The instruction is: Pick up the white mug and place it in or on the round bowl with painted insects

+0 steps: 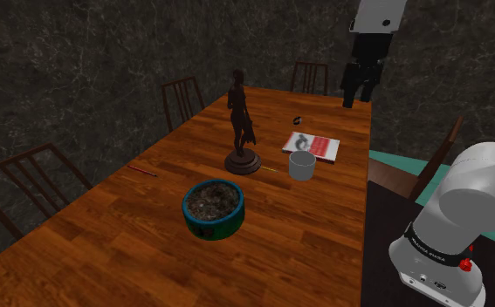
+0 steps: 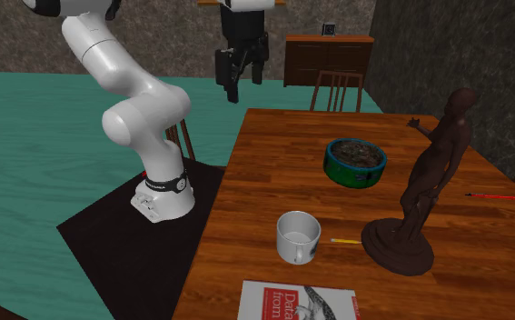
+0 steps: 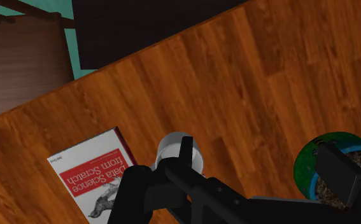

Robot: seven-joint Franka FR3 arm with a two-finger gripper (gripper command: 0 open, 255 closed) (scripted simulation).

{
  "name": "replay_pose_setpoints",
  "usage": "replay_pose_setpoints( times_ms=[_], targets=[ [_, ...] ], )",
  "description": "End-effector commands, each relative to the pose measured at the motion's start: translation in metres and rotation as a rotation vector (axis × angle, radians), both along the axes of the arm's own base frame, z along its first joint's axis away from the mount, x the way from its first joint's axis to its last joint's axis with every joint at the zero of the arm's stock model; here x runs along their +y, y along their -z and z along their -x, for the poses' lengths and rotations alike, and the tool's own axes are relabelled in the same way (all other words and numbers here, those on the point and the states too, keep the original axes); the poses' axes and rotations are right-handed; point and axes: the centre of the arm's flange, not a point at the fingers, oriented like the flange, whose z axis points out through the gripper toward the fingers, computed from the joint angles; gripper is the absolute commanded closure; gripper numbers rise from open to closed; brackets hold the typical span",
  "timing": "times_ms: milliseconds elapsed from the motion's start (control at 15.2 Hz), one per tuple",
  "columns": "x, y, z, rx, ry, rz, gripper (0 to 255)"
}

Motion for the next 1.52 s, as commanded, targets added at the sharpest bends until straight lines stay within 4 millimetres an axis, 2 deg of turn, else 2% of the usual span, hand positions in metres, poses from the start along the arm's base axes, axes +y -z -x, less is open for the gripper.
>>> replay_pose_setpoints(
  times_ms=[0, 726, 1452],
  targets=[
    [0.0, 0.0, 0.0, 0.0, 0.0, 0.0, 0],
    [0.026, 0.125, -0.061, -0.05, 0.016, 0.088, 0],
    [0.04, 0.249, -0.129, -0.099, 0.032, 0.177, 0]
  ],
)
